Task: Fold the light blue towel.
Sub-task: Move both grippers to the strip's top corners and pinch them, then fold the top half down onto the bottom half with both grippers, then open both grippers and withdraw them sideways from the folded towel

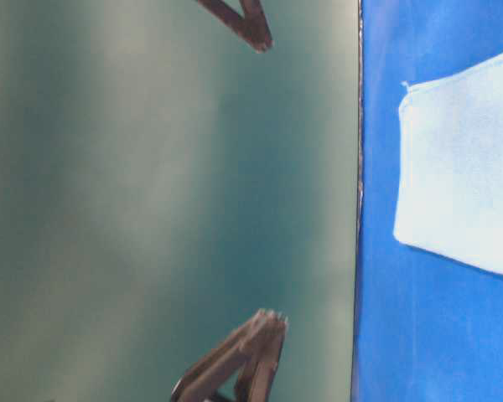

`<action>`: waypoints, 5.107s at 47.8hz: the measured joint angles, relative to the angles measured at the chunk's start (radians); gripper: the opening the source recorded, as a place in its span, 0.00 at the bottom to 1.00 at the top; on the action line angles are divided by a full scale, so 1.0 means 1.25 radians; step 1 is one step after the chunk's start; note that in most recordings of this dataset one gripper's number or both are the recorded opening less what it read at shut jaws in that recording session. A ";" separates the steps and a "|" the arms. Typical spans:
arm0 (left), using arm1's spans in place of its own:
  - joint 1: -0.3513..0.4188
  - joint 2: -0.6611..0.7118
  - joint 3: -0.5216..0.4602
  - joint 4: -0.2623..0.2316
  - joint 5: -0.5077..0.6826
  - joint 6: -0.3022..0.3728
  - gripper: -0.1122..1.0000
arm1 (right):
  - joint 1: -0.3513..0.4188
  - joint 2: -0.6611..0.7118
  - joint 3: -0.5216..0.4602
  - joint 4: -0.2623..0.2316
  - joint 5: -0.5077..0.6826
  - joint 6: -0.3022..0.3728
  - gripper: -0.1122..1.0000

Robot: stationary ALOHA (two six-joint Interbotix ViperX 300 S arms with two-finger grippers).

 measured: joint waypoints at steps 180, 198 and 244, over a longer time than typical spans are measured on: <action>-0.229 0.324 -0.137 0.000 0.080 0.017 0.13 | 0.293 0.314 -0.124 0.082 0.177 0.074 0.13; -0.231 0.360 -0.141 0.000 0.032 0.017 0.54 | 0.293 0.339 -0.124 0.082 0.140 0.075 0.14; -0.231 -0.058 -0.047 0.001 0.158 0.025 0.56 | 0.361 0.010 -0.139 0.018 0.293 0.067 0.66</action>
